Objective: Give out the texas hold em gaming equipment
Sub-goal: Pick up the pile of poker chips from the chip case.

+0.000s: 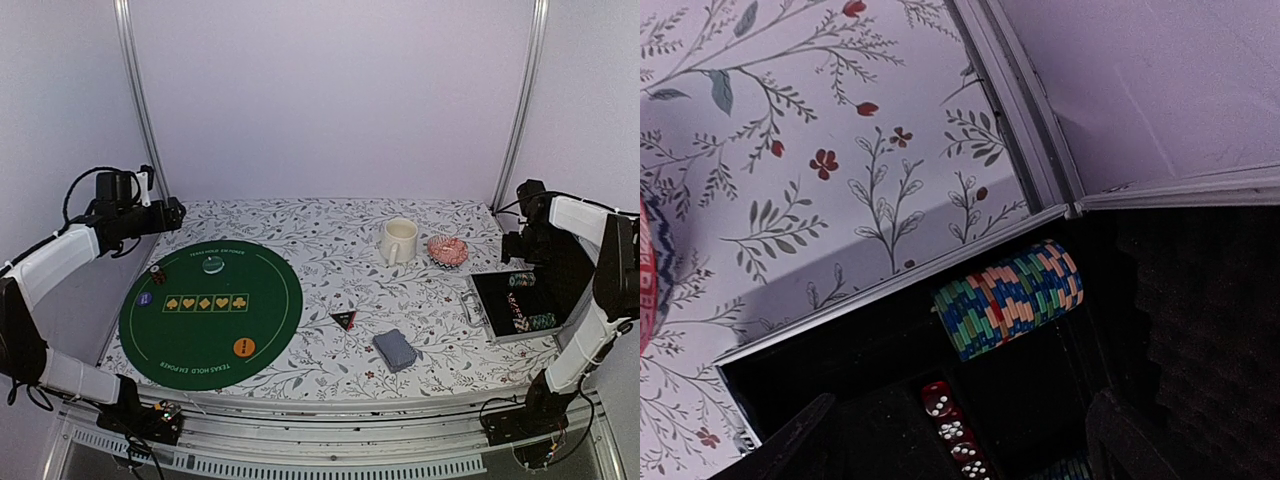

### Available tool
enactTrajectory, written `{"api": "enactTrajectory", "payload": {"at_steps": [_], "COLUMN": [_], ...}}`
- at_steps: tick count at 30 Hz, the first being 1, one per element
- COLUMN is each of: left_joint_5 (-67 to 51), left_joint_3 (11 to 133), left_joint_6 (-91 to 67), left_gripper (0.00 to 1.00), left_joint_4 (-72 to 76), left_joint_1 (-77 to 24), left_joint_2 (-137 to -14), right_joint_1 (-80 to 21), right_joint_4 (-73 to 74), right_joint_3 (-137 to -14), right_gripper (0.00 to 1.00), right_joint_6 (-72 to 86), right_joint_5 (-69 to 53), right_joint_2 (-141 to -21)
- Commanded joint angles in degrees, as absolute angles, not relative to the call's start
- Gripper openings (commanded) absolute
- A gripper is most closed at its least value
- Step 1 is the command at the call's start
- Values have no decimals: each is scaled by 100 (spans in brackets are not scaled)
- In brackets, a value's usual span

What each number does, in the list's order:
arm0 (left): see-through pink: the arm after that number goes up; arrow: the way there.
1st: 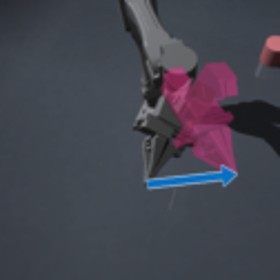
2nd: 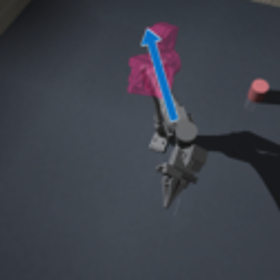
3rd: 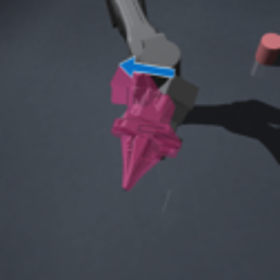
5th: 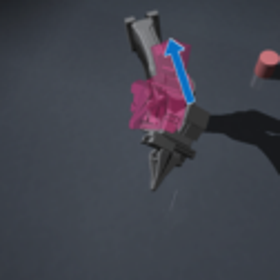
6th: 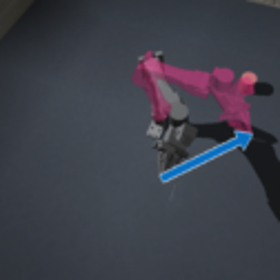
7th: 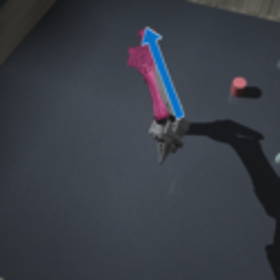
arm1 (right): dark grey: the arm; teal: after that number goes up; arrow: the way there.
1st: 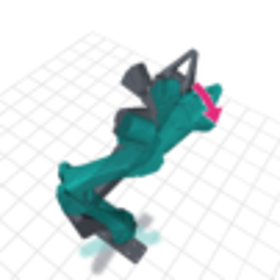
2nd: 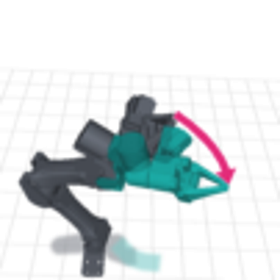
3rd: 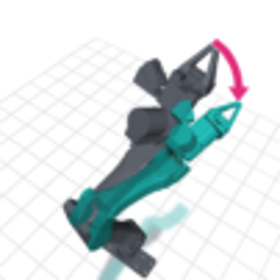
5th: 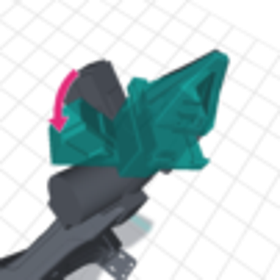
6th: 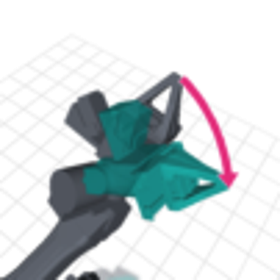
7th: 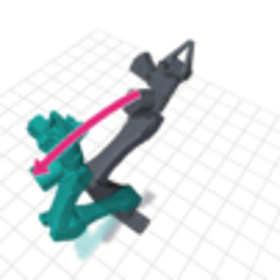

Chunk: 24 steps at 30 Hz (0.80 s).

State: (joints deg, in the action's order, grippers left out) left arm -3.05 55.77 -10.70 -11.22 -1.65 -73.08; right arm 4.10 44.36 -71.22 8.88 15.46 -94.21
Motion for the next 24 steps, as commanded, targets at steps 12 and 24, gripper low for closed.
{"api": "enactTrajectory", "payload": {"at_steps": [12, 24], "left_joint_5": [-633, -677], "left_joint_3": [5537, 5540], "left_joint_6": [-879, -835], "left_gripper": [98, 98], "left_joint_4": [-980, -981], "left_joint_1": [-246, -246], "left_joint_2": [-7349, -7430], "right_joint_1": [597, 597], "right_joint_4": [4256, 4074], "right_joint_3": [-7402, -7412], "right_gripper": [63, 54], "right_joint_6": [339, 73], "right_joint_5": [1973, 1945], "right_joint_2": [-10616, -10832]}}
